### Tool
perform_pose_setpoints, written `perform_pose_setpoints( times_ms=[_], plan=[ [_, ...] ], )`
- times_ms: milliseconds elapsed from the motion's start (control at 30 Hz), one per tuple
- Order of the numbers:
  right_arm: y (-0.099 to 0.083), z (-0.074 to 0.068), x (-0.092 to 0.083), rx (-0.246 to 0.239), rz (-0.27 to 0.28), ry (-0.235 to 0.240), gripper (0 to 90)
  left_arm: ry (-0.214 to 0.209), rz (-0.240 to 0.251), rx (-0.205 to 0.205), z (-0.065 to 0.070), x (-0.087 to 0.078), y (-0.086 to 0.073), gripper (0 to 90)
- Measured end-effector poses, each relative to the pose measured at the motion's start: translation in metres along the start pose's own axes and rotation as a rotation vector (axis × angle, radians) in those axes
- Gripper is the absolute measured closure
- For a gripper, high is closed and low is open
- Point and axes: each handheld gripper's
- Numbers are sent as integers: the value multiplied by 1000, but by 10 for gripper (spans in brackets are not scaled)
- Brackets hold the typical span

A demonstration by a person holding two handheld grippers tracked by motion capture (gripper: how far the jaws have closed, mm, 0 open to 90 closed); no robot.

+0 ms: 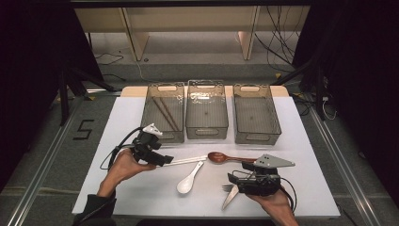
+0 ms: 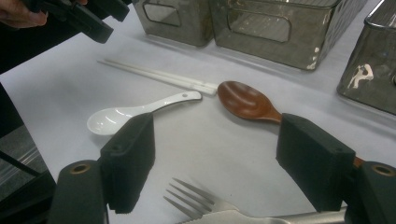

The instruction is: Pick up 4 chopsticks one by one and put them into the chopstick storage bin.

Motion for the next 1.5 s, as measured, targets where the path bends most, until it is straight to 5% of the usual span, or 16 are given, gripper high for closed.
perform_pose_setpoints(
  times_ms=[1167,1500],
  plan=[
    [-3,3,1,-2,1,-1,281,38,-235,181,17,33,-17,242],
    [-3,2,1,-4,2,2,281,35,-235,196,16,37,-20,289]
  ],
)
Point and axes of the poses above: each handheld gripper's, and its own axes: x roughly forward along the jaws, y roughly out of its top, z roughly to its right, and after that the axes turned 15 degrees about -x, right-handed
